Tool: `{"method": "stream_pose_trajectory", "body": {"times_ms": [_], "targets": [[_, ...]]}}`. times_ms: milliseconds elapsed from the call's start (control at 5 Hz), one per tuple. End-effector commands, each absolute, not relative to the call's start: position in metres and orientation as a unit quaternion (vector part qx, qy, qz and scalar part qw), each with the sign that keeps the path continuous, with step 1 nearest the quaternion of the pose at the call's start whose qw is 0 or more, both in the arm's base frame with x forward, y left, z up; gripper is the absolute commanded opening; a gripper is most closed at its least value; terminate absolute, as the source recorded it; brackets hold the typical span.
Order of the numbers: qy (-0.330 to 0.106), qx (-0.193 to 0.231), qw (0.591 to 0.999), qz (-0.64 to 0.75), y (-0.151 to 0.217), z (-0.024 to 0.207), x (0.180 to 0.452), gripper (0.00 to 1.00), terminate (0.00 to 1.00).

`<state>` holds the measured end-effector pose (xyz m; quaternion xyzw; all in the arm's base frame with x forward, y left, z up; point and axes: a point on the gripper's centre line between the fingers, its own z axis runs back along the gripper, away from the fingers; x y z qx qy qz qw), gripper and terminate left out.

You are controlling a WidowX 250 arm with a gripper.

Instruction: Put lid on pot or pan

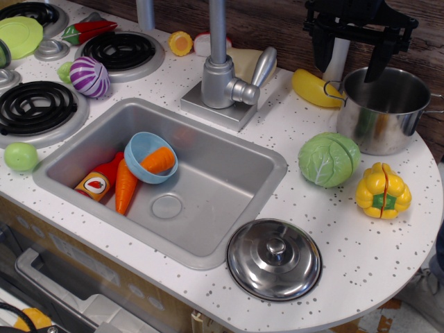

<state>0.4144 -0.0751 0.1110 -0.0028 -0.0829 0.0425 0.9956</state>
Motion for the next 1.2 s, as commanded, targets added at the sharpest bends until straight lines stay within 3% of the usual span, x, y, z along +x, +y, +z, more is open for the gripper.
{"method": "stream_pose_trajectory", "body": {"times_ms": [0,400,600,1000], "targets": [[-0.083,-0.003,0.996,0.043,-0.075,0.111,0.414,1.00,0.00],[-0.066,0.016,0.991,0.117,-0.076,0.100,0.315,1.00,0.00],[-0.077,0.012,0.987,0.142,-0.077,0.094,0.278,1.00,0.00],[-0.096,-0.001,0.987,0.126,-0.084,0.062,0.240,1.00,0.00]]}}
